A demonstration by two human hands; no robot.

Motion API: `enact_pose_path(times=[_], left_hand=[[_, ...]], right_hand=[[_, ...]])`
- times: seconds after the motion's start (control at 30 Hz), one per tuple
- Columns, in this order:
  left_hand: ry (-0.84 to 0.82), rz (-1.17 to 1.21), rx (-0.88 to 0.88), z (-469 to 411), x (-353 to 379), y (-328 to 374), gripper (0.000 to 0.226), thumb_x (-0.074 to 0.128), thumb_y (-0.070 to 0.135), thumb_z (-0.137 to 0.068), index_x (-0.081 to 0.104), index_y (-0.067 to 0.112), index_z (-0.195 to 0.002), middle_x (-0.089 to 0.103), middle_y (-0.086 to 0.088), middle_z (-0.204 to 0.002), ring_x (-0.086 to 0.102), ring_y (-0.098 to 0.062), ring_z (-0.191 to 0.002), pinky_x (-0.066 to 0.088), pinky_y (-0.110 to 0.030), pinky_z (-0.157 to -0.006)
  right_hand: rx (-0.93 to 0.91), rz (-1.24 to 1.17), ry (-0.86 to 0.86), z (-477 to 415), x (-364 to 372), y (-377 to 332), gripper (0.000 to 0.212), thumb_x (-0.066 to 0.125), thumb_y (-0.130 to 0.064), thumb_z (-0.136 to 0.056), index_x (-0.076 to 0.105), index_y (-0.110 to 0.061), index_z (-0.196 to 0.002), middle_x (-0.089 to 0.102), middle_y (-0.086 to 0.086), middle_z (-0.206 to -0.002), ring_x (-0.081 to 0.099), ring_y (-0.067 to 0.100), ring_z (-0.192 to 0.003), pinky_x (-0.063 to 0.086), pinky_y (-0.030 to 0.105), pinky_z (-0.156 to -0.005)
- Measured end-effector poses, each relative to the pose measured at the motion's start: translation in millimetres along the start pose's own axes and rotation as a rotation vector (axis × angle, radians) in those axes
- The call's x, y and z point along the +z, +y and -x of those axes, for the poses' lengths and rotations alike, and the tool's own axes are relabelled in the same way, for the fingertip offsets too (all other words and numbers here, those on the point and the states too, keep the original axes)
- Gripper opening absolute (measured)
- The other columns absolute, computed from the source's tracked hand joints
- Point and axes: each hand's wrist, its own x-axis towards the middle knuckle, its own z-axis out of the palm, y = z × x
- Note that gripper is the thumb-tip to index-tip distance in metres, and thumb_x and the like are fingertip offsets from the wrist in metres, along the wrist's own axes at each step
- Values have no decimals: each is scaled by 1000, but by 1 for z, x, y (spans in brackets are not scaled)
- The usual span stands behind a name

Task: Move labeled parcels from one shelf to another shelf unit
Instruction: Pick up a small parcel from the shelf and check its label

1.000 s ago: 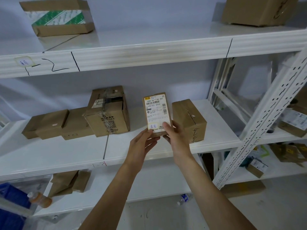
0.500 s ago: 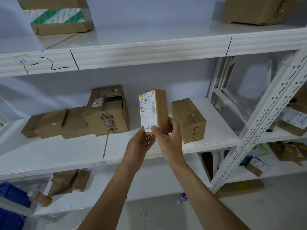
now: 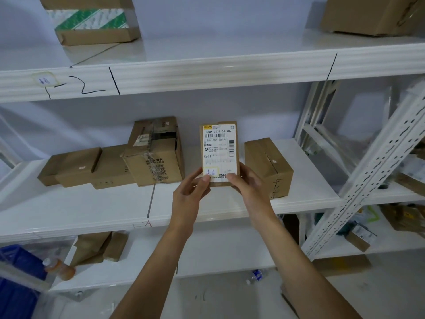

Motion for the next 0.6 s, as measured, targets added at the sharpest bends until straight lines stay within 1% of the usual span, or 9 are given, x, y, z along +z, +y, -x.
enact_pose_path(times=[0.07, 0.17, 0.27, 0.3, 0.47, 0.53, 0.6], left_hand=[[7, -8, 34, 2, 0, 5, 35, 65, 21, -99, 66, 24, -134, 82, 13, -105, 75, -9, -107, 61, -23, -90], [24, -20, 89, 8, 1, 13, 36, 67, 25, -96, 67, 27, -131, 82, 11, -108, 75, -11, -108, 61, -24, -92], [30, -13, 147, 15, 4, 26, 52, 69, 36, -86, 65, 21, -136, 82, 7, -110, 75, -15, -109, 61, -25, -91], [31, -6, 161, 18, 5, 30, 54, 69, 38, -84, 66, 21, -135, 82, 5, -109, 75, -16, -108, 61, -26, -91], [28, 12, 220, 35, 6, 50, 44, 68, 34, -83, 67, 27, -127, 82, 9, -107, 76, -15, -105, 61, -24, -86], [23, 25, 239, 40, 7, 55, 44, 68, 33, -82, 67, 26, -126, 82, 7, -107, 77, -17, -105, 61, -24, -86], [16, 33, 251, 44, 7, 58, 47, 68, 33, -82, 67, 23, -128, 82, 3, -109, 76, -18, -107, 61, -24, -86]], right_hand=[[-29, 3, -18, 1, -2, -2, 52, 70, -43, -79, 63, -40, -130, 74, -17, -126, 66, 11, -123, 48, 43, -113], [-79, 7, -27, 5, -4, -9, 46, 67, -36, -85, 62, -39, -130, 74, -21, -123, 67, 7, -122, 50, 40, -111], [-129, 13, -32, 12, -6, -18, 51, 65, -36, -88, 60, -32, -139, 73, -17, -128, 65, 8, -125, 50, 39, -111], [-149, 12, -32, 14, -7, -21, 53, 64, -36, -88, 59, -30, -141, 72, -15, -130, 65, 9, -126, 50, 39, -111], [-273, -6, 11, 26, -11, -38, 51, 60, -35, -91, 61, -24, -141, 72, -8, -132, 65, 14, -127, 52, 45, -108], [-311, -21, 27, 30, -12, -42, 52, 60, -39, -89, 63, -24, -138, 72, -7, -131, 66, 18, -126, 54, 46, -105], [-338, -31, 29, 32, -12, -45, 51, 60, -41, -87, 63, -27, -136, 73, -7, -130, 66, 19, -125, 55, 44, -103]])
